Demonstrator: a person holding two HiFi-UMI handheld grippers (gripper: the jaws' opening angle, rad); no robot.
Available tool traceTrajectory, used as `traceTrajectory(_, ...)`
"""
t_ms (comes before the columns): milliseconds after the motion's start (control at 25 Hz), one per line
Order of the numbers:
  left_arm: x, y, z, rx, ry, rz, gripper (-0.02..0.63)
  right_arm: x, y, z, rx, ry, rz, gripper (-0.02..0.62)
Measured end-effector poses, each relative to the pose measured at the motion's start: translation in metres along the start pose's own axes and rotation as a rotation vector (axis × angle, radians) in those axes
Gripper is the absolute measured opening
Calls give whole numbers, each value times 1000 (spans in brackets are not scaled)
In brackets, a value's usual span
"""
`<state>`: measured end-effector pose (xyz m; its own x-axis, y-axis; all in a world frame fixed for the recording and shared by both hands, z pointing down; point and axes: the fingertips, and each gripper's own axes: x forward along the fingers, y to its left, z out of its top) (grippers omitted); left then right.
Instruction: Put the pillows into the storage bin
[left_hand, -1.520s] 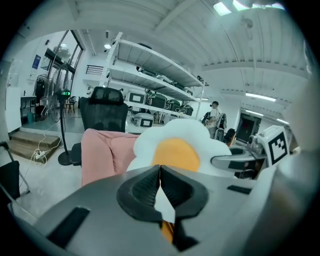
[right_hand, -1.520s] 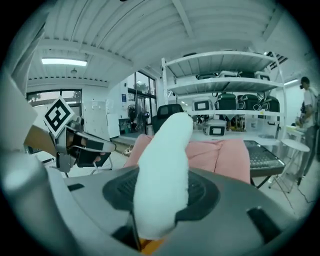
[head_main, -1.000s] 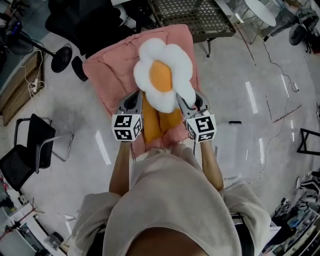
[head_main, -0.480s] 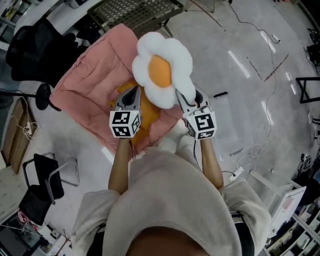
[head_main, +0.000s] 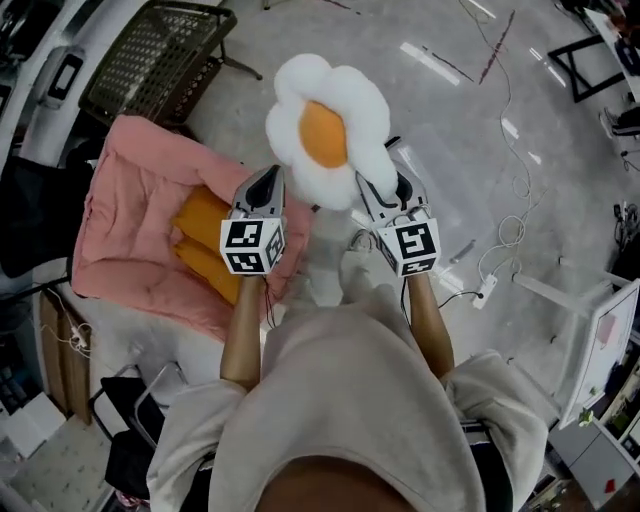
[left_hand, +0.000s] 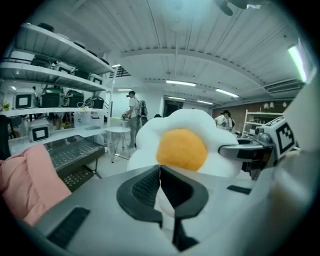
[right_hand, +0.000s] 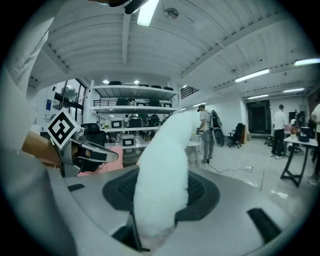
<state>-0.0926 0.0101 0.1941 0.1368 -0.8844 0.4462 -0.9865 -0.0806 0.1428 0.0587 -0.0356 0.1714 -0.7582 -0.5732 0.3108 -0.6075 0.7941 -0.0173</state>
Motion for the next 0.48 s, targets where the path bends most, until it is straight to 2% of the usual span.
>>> traceTrajectory(240,78,-88,0,62,47,-159,11,-59,-100,-43,60,36,-194,175)
traceTrajectory(480,134,-163,-8,113,92,-293,11,-121,-168,-82,124,70,-353,175)
